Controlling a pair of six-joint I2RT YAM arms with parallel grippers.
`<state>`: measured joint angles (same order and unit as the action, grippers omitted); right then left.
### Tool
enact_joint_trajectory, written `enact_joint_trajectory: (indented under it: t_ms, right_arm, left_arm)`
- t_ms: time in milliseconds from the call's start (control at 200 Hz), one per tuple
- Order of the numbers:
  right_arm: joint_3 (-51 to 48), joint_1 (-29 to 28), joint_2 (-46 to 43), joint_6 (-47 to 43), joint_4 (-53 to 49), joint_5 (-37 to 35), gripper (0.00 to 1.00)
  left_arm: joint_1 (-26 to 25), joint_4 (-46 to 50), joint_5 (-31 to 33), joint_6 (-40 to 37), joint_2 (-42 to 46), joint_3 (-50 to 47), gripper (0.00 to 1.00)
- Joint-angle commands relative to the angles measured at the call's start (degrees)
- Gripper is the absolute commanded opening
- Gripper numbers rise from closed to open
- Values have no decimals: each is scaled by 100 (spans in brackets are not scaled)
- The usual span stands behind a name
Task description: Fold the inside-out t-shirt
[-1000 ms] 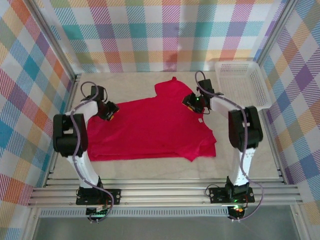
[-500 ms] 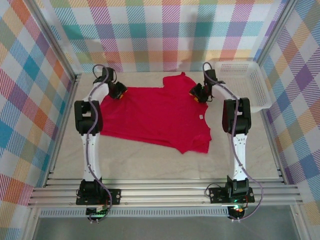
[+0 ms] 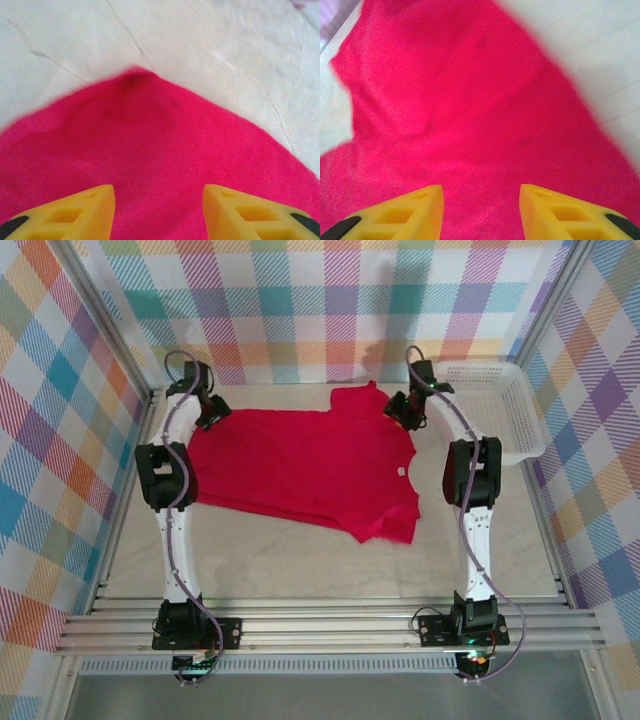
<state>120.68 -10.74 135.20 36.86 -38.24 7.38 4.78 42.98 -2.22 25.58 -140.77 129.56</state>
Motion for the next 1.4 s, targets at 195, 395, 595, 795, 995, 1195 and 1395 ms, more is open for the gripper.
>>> enact_joint_trajectory:
  t_ms: [195,395,595,795,995,1195,1395]
  right_arm:
    - [-1258,-872,-995,-150,646,733,46]
    - [-1512,-1479,-1006,-241,689,933,46]
    - [-2111,-1719,-1038,84,997,1055,46]
    - [-2862,-1458,-1004,389,914,611,39]
    - [-3991,-851,-1348,412,923,305,34]
    - [-4184,-770,-1407,234,984,508,35]
    - [-3547,-973,-1243,-49,869,1039,41]
  left_arm:
    - [312,-369,-256,34,-639,848,52]
    - [313,-450,-572,131,-1396,1748,60]
    - [335,-517,-691,348,-1794,1791,46]
    - [541,-282,-651,564,-1823,1854,0]
    - [902,-368,-323,670,-1291,1845,0]
    - [1001,-645,-147,787,-1083,1845,0]
    - [892,-678,-481,755,-1111,1845,18]
